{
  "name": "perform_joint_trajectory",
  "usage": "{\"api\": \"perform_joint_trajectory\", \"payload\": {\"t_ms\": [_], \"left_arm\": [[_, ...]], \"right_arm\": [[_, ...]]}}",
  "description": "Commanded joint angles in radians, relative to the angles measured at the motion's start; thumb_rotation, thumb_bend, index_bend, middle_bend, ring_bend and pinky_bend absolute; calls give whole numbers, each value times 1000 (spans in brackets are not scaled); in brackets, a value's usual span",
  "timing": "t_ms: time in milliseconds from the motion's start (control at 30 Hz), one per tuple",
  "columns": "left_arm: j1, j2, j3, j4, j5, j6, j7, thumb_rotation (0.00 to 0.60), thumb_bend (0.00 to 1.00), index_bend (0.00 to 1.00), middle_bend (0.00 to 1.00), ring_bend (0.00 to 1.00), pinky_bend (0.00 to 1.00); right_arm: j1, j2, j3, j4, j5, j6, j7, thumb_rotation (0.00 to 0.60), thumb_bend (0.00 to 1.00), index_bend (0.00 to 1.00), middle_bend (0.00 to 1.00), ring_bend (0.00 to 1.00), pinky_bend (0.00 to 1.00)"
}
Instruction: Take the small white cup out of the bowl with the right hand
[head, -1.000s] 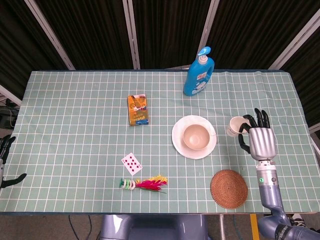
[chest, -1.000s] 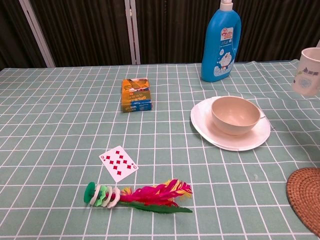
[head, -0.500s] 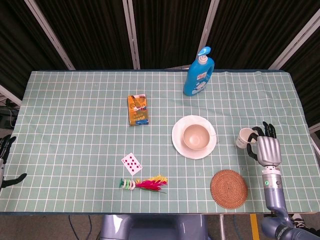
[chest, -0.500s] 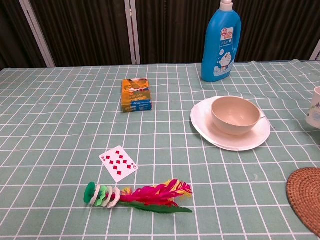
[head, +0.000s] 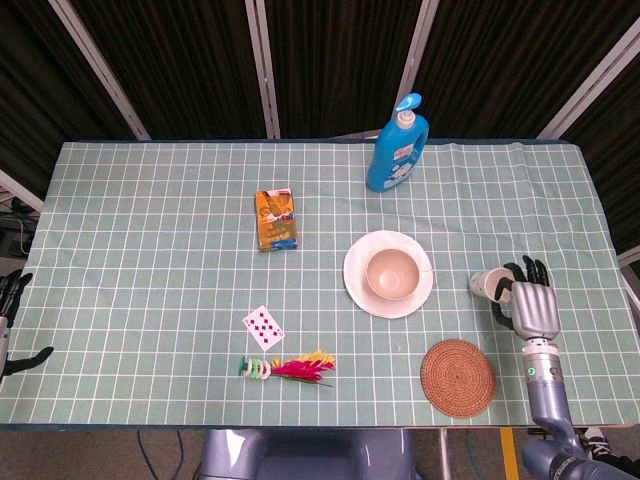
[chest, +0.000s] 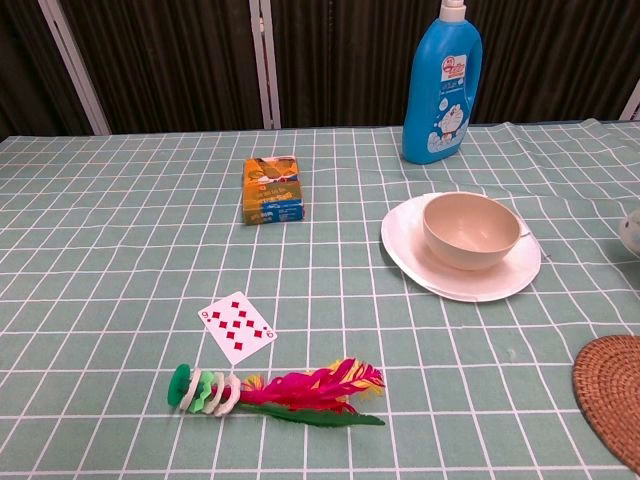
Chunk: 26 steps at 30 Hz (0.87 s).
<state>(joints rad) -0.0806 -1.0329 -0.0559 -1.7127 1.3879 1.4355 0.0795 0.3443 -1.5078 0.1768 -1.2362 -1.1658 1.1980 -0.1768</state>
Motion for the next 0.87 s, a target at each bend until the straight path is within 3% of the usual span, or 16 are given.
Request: {"api": "perform_joint_trajectory", "payload": {"t_ms": [33, 133, 267, 467, 667, 867], "left_arm": [[0, 0, 0, 0, 1, 1, 0, 600, 0, 0, 0, 0, 0], [1, 0, 0, 0, 2, 4, -1, 600, 0, 0, 0, 0, 0], [2, 0, 0, 0, 2, 6, -1, 600, 0, 0, 0, 0, 0], [4, 1, 0, -1, 6, 12, -3, 600, 0, 0, 0, 0, 0], [4, 3, -1, 1, 4, 11, -8, 600, 0, 0, 0, 0, 0], [4, 1, 1, 5, 8, 10, -6, 600, 0, 0, 0, 0, 0]], "right_arm": [[-4, 13, -4, -14, 2, -7, -9, 600, 264, 578, 89, 0, 0], [-8, 35, -8, -44, 1, -7, -25, 600, 230, 434, 13, 0, 0], [-16, 64, -8, -94, -13, 15, -39, 600, 216, 298, 0, 0, 0], [-23, 94, -6, -141, -16, 28, -55, 600, 214, 260, 0, 0, 0], [-50, 142, -8, -208, -38, 77, -53, 600, 191, 142, 0, 0, 0], [-122, 233, -64, -307, -160, 198, -16, 600, 139, 24, 0, 0, 0]]}}
